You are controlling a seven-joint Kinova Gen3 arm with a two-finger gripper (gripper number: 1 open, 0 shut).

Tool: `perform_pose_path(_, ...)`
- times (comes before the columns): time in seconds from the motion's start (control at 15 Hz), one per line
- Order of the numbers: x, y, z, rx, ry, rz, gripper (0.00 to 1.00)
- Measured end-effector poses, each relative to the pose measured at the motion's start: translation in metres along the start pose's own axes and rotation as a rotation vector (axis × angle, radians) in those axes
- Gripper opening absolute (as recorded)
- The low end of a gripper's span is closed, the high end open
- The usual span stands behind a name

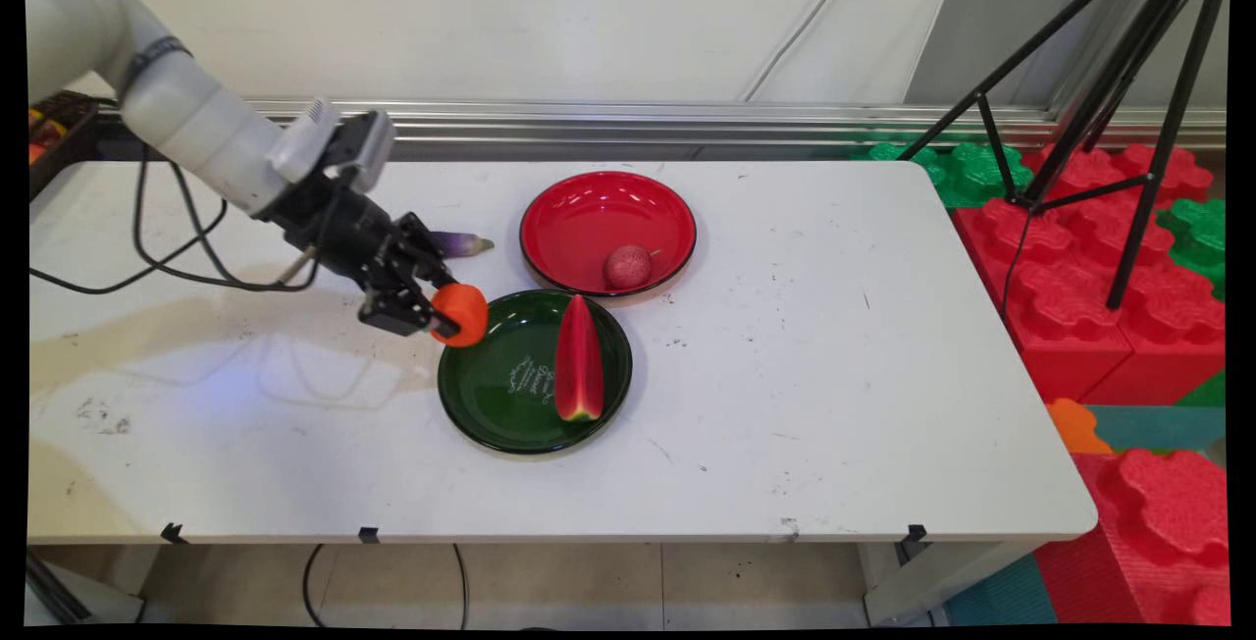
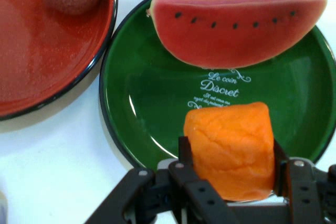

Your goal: Place the picked object on the table

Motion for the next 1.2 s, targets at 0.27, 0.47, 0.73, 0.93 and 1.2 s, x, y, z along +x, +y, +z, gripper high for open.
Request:
perform_pose_path(0.27, -0.008, 0.001, -0.025, 0.012, -0.011, -0.011, 0.0)
perform_pose_path(0.47, -0.017, -0.002, -0.039, 0.027, -0.032, -0.004, 0.0)
perform_pose_path(0.73, -0.032, -0.011, -0.05, 0.052, -0.068, 0.009, 0.0)
perform_pose_path(0.93, -0.043, -0.019, -0.051, 0.07, -0.091, 0.004, 0.0)
perform_pose_path(1.2, -0.059, -0.033, -0.037, 0.084, -0.122, -0.007, 0.0)
